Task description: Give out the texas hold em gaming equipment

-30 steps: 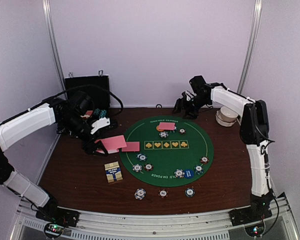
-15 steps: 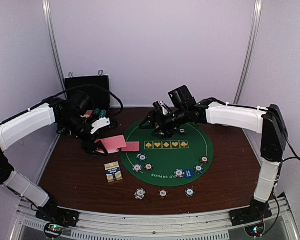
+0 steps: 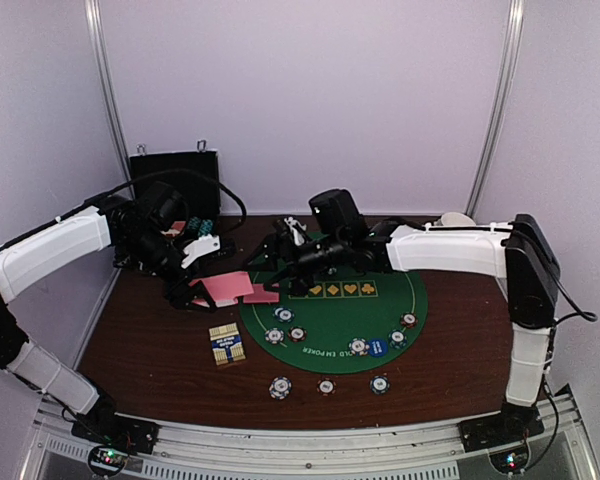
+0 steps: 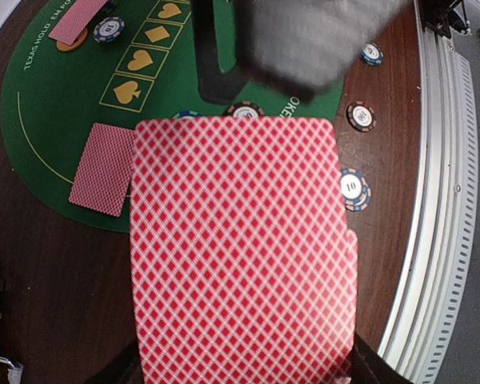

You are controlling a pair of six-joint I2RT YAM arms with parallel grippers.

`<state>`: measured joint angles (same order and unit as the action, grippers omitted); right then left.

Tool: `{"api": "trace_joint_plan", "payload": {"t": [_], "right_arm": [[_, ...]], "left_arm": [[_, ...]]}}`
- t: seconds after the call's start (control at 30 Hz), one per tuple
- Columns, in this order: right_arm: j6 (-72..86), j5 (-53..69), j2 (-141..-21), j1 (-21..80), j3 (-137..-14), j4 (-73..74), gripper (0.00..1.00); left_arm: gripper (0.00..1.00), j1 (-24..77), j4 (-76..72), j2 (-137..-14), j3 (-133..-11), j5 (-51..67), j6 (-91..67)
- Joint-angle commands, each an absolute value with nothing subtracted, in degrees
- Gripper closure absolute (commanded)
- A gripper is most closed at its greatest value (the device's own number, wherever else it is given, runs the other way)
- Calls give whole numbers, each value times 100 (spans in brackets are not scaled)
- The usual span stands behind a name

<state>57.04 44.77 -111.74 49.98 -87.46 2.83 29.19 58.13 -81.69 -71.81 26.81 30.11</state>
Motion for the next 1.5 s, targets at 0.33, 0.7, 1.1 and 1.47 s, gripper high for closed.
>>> {"api": "trace_joint_plan", "payload": {"t": [0.33,0.7,1.1,1.47], "right_arm": [[5954,4765,-11953,5362,-9579,-42,5],[5827,4761,-12259,5432,-9877,460,11],[5666,4675,-12019,5269,-9598,688,30],[5562,4702,-11675,5171,-9545,848,42]], "left_arm": [[100,2883,5698,-8144,-7400,2841,3068],[100,2883,5707,-8085,-7409,2860,3067],[100,2883,5704,-8035,-7370,2874,3066],[100,2883,5704,-8018,-7339,2874,3076]]}}
